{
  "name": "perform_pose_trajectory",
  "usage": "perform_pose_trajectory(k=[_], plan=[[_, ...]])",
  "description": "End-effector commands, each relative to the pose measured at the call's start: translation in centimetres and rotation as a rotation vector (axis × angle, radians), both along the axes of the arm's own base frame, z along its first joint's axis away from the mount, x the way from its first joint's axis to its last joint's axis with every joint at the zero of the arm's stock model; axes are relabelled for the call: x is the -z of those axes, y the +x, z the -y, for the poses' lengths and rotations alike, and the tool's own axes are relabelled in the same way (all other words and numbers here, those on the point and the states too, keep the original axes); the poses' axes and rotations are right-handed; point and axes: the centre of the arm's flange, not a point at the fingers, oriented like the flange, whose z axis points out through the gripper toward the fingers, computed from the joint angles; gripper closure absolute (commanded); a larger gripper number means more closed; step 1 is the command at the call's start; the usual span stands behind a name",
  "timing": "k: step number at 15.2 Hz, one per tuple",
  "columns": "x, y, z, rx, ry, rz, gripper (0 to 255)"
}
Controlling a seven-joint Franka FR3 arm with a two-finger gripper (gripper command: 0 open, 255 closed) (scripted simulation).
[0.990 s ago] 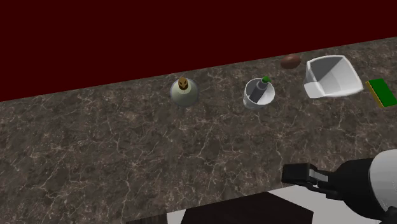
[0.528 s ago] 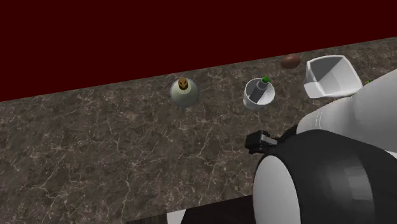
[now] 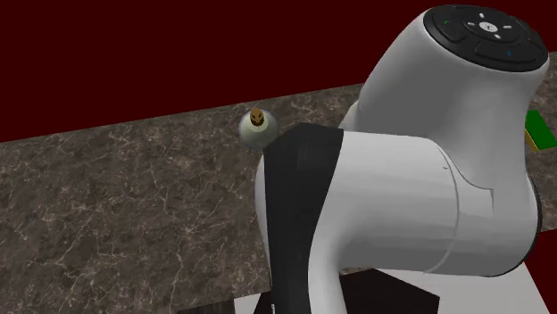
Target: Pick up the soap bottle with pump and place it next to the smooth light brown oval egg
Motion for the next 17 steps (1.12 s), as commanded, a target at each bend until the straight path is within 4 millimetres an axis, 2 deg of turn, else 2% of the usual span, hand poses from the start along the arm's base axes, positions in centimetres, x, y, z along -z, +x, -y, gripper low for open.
perform_pose_trajectory(k=[1, 17], plan=[[0.8, 1.1, -2.4, 0.002, -0.003, 0.007, 0], [8.7, 9.9, -20.1, 0.009, -0.042, 0.05, 0]])
